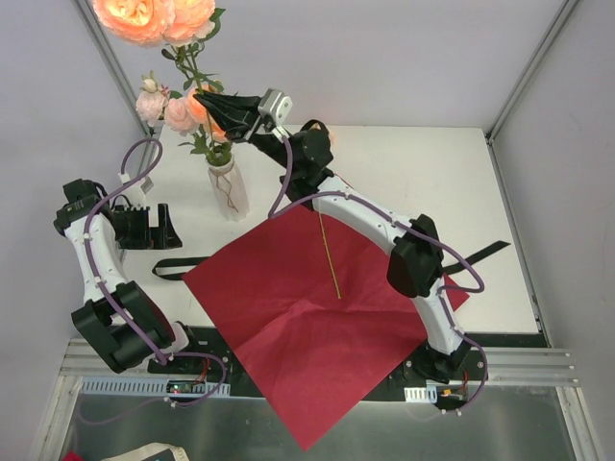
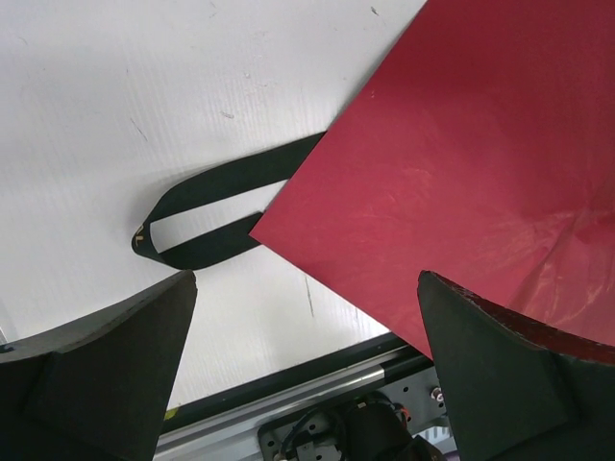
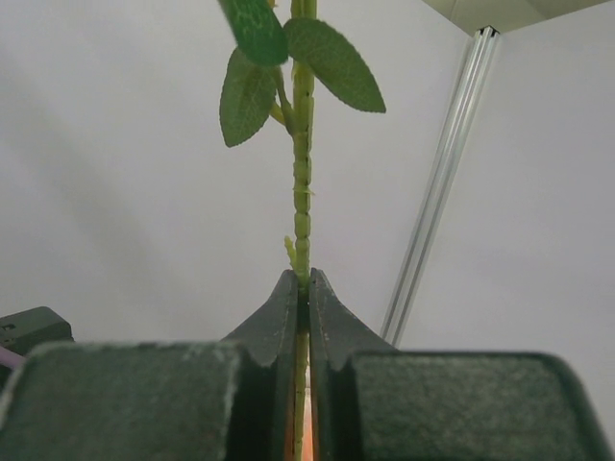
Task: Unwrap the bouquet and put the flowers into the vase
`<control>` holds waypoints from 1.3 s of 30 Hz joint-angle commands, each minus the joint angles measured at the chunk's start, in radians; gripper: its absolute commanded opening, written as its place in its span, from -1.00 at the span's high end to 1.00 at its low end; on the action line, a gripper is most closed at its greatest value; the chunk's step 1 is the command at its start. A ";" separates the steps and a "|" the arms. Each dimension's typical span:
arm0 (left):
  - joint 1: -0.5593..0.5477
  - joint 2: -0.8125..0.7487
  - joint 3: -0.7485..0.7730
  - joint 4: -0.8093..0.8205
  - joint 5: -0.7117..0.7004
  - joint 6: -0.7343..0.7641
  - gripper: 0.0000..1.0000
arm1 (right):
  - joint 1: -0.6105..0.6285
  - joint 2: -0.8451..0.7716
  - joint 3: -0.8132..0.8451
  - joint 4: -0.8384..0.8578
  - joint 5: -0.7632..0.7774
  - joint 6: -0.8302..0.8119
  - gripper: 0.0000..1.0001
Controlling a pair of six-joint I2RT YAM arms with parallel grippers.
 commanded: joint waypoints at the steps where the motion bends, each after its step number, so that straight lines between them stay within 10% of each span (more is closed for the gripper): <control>1: 0.013 -0.024 0.024 -0.043 -0.005 0.043 -0.98 | -0.013 -0.011 0.047 0.027 0.005 0.005 0.99; 23: 0.013 -0.004 -0.011 -0.038 0.032 0.042 -0.98 | 0.012 -0.009 -0.140 -0.183 0.114 0.107 0.99; 39: 0.014 -0.034 -0.025 -0.038 0.049 0.037 -0.99 | -0.051 -0.281 -0.292 -0.835 0.155 0.202 -0.36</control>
